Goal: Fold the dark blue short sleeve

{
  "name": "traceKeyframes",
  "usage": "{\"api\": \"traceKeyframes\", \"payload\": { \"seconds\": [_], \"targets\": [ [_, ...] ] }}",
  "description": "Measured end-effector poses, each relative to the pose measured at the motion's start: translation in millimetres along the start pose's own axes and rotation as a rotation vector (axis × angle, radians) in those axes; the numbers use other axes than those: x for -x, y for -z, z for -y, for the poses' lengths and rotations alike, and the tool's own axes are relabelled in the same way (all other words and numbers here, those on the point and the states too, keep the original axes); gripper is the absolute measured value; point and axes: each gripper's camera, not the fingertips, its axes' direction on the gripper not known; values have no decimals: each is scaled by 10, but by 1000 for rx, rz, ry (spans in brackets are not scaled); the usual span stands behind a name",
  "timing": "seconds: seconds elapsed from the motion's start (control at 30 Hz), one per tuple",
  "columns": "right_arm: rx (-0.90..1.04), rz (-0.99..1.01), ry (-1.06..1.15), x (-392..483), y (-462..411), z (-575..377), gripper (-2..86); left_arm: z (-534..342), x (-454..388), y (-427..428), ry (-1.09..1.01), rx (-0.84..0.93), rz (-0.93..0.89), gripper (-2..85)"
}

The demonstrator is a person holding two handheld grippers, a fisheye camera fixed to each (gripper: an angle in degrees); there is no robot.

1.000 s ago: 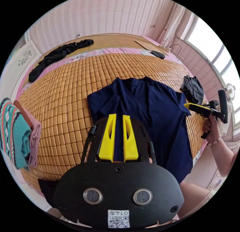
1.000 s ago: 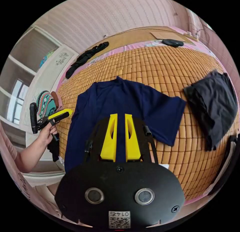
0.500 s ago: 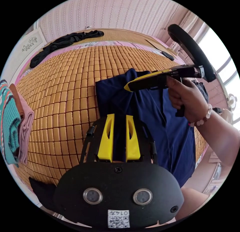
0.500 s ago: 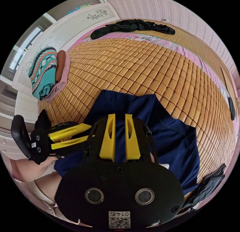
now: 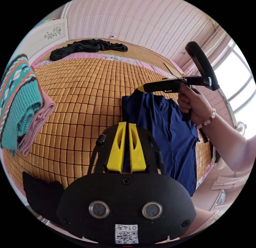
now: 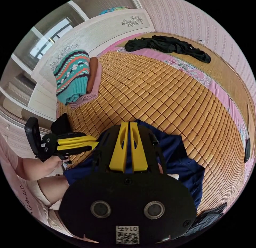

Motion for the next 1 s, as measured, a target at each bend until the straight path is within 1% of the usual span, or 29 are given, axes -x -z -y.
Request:
{"api": "traceKeyframes", "payload": {
  "seconds": [0.1,0.17,0.23,0.27,0.33,0.4,0.47,0.53,0.6,0.7,0.73,0.83,0.93,1.0],
  "targets": [
    [-22,97,51,275,-144,391,4,-124,347,257,96,-5,12,-9],
    [-16,115,81,467,-332,597,7,-228,532,320,137,10,42,-9],
    [30,133,95,619,-625,777,12,-337,743,322,179,46,84,-10],
    [93,139,104,683,-839,879,18,-361,792,319,190,49,89,-10],
    [148,80,102,726,-1012,1004,46,-430,964,285,231,75,84,-10],
    [120,88,84,696,-887,1141,76,-476,1063,294,262,99,105,-9],
    [70,88,62,659,-690,1178,76,-530,1142,353,280,104,87,-8],
    [47,63,47,660,-531,1159,63,-588,1244,496,318,81,29,-2],
    [102,5,39,764,-512,1095,20,-583,1286,608,327,54,-3,13],
    [241,42,85,1009,-793,1088,19,-485,1313,663,314,43,-23,48],
    [252,36,90,1058,-842,1101,27,-446,1336,633,320,54,-34,53],
    [262,-60,121,1294,-1018,1218,56,-406,1379,581,337,66,-29,57],
    [272,-158,139,1477,-1129,1306,55,-417,1361,507,318,96,-15,49],
    [278,-215,146,1599,-1148,1316,52,-452,1340,517,292,70,1,42]
  ]
}}
